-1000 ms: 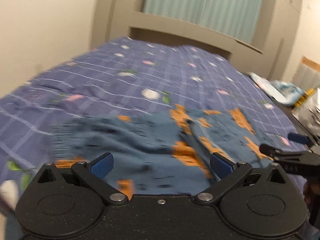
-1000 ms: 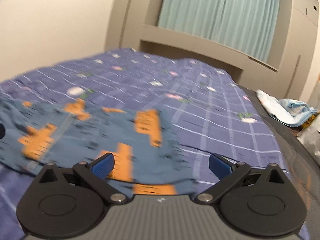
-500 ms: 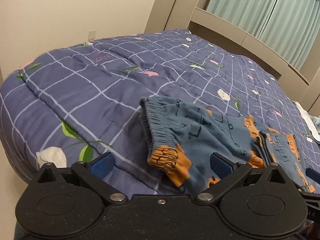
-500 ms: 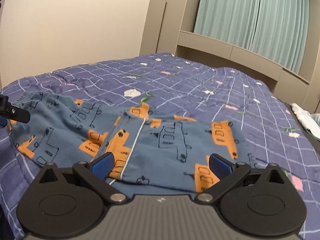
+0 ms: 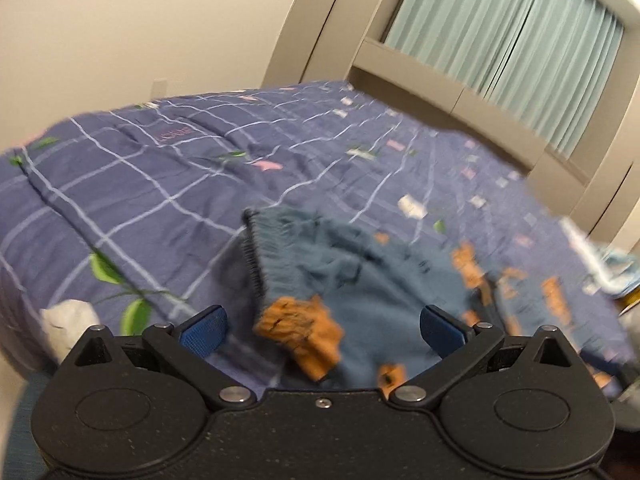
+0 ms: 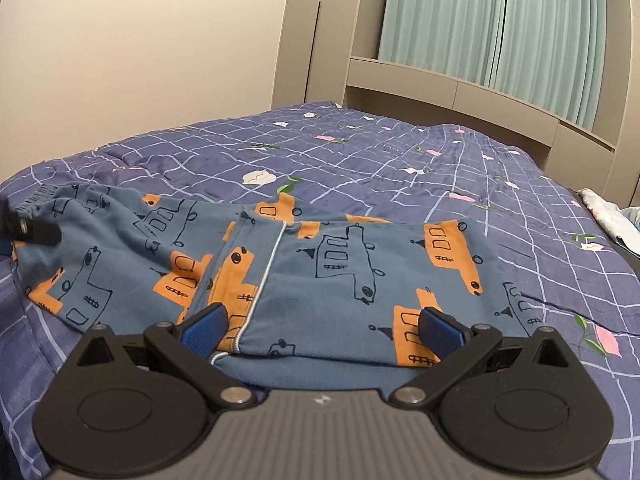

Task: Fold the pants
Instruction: 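Grasp the waistband end with the left gripper and lift it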

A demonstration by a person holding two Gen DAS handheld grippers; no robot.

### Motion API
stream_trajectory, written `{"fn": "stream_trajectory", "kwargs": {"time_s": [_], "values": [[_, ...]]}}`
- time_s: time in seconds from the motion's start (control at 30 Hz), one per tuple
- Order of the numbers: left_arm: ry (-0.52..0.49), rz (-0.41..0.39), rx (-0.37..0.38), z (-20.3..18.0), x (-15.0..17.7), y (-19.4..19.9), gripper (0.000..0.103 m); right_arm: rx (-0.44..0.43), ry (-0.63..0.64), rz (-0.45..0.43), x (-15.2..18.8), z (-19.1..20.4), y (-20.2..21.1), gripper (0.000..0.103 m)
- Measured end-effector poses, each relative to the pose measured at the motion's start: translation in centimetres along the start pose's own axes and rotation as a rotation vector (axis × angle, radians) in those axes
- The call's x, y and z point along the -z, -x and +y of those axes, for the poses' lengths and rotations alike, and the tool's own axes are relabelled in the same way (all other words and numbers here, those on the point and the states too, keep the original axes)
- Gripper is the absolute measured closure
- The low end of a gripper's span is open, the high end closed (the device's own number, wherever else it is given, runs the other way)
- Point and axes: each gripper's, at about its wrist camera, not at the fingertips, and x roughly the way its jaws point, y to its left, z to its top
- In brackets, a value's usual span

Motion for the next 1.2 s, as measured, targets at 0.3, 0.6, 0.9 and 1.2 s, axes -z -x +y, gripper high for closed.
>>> {"fn": "stream_trajectory", "kwargs": {"time_s": [0.3,0.6,0.9,1.2], "values": [[0.072,0.024,-0.001,0.2,0.1,-1.0,0.008,0.002,-0.004,-0.003,0.1,0.0,0.1,0.000],[0.129,-0.003,-0.038,0.2,0.1,-0.2,0.036,-0.001,-0.009,-0.004,0.2,0.0,0.1,0.000],[0.137,0.035,-0.026,0.4,0.4,-0.7,0.033,-0.001,-0.010,-0.004,0.1,0.0,0.1,0.000],[0.146,0.013,-0.058,0.4,-0.2,-0.2,0.078,-0.001,-0.010,-0.004,0.1,-0.1,0.1,0.000]]}}
